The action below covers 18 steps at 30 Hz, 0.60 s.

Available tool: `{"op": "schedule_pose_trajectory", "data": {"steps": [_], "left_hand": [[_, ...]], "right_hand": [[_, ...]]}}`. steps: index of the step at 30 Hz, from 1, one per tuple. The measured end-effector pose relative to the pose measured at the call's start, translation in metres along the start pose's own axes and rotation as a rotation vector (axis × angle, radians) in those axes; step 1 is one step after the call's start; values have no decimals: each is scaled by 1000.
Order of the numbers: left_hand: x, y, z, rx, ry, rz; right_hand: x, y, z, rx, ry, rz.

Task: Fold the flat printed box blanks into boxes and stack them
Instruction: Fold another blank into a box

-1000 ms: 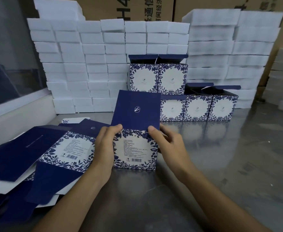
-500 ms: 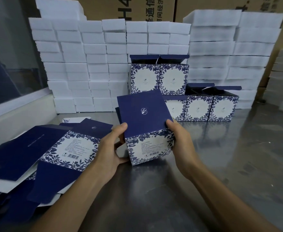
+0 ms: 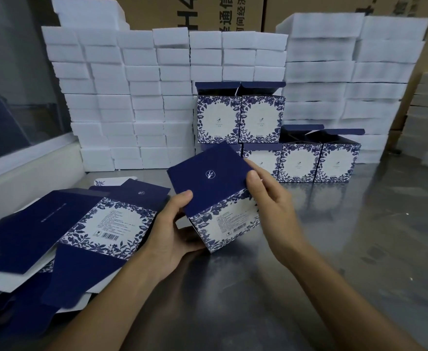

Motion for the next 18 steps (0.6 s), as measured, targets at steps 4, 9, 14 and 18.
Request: {"op": "schedule_pose_trajectory", "data": {"steps": [4, 9, 14, 18], "left_hand": [[1, 4, 4, -20, 91, 19], [3, 6, 10, -149, 196, 110], [18, -7, 26, -433, 272, 412], [27, -14, 37, -635, 343, 548]], "right_hand": [[9, -15, 6, 89, 45, 264], [19, -32, 22, 180, 192, 396], [16, -1, 50, 173, 376, 137], [18, 29, 61, 224, 385, -1]]}}
Point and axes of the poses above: each hand's wrist, its own x-axis away from the middle knuckle, its own y-axis out of the palm, z = x × y, the point moved 10 cm from there along -x, towards the middle knuckle, and after that the axes turned 15 degrees about -z, right-handed, at the moved point
